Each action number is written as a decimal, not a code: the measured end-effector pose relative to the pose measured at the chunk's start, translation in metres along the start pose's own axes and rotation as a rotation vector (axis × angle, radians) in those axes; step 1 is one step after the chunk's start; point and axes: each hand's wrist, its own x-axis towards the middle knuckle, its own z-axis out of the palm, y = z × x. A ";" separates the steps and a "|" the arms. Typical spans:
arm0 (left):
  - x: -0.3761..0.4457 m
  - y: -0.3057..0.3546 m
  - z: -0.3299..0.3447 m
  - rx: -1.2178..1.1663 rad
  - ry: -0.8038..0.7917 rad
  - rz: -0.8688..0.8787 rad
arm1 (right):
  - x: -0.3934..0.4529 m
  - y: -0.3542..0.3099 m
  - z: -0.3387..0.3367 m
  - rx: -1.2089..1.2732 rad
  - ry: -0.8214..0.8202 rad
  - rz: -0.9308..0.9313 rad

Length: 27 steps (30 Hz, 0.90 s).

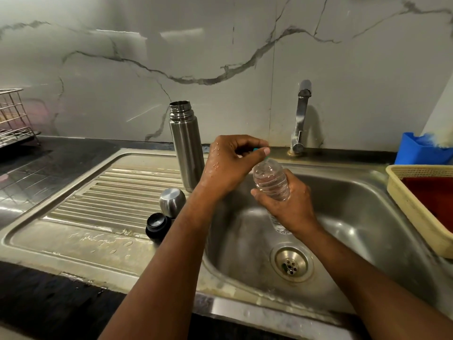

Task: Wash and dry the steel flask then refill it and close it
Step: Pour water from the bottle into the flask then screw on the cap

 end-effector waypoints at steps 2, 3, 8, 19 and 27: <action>-0.003 -0.001 -0.002 0.006 0.017 -0.010 | 0.000 0.001 0.000 -0.007 -0.015 -0.009; -0.004 -0.002 -0.004 0.013 0.006 -0.026 | 0.000 0.002 0.000 -0.019 -0.026 -0.019; -0.015 0.005 -0.024 0.139 -0.108 -0.091 | -0.003 -0.001 0.001 -0.069 -0.081 -0.083; -0.049 0.010 -0.092 0.179 -0.006 -0.185 | -0.011 -0.013 0.001 -0.032 -0.150 -0.124; -0.120 -0.044 -0.172 0.055 0.230 -0.540 | -0.009 -0.010 0.000 -0.045 -0.130 -0.109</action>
